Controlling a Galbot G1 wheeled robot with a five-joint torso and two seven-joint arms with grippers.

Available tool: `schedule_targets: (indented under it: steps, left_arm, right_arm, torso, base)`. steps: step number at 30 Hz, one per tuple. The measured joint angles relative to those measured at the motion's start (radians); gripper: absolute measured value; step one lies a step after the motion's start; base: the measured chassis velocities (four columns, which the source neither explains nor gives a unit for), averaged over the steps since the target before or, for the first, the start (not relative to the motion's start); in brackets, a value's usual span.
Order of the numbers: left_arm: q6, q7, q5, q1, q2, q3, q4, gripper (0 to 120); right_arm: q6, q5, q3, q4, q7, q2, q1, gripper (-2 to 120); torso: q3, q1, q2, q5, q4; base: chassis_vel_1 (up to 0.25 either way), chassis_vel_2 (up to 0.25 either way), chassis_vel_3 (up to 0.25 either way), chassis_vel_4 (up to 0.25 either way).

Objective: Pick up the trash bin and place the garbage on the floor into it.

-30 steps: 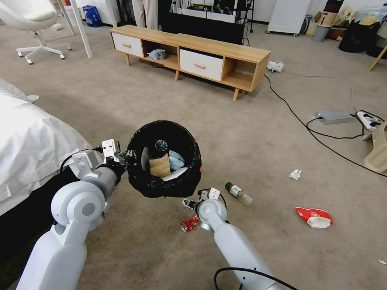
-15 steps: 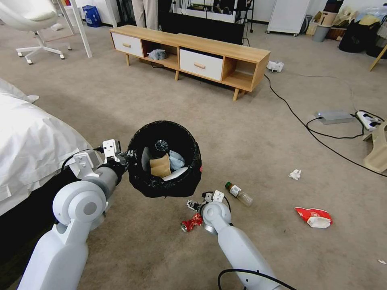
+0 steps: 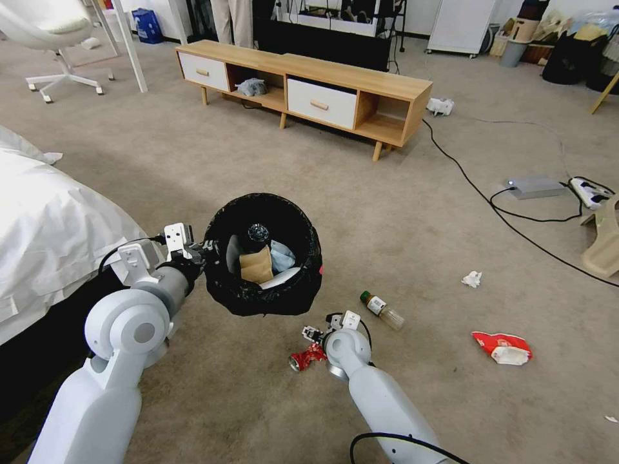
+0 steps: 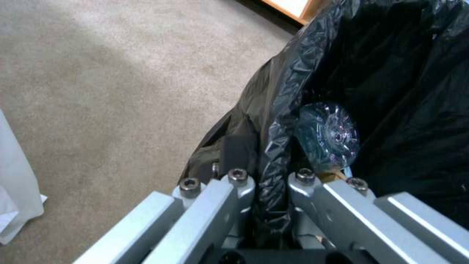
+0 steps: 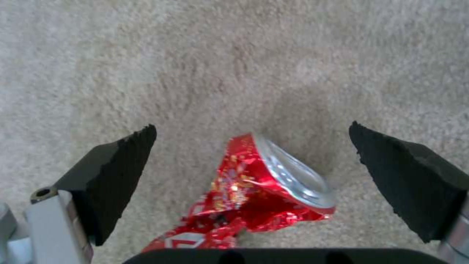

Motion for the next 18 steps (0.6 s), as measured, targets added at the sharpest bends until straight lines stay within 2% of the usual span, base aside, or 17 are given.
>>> schedule_targets:
  steps: [18]
  left_arm:
    - [-0.001, 0.002, -0.001, -0.003, 0.000, 0.000, 0.005, 0]
  right_arm:
    - [0.004, -0.014, -0.010, -0.023, -0.013, -0.001, -0.012, 100]
  torso:
    - [0.000, 0.000, 0.000, 0.0000, 0.0000]
  base:
    - [0.000, 0.000, 0.000, 0.000]
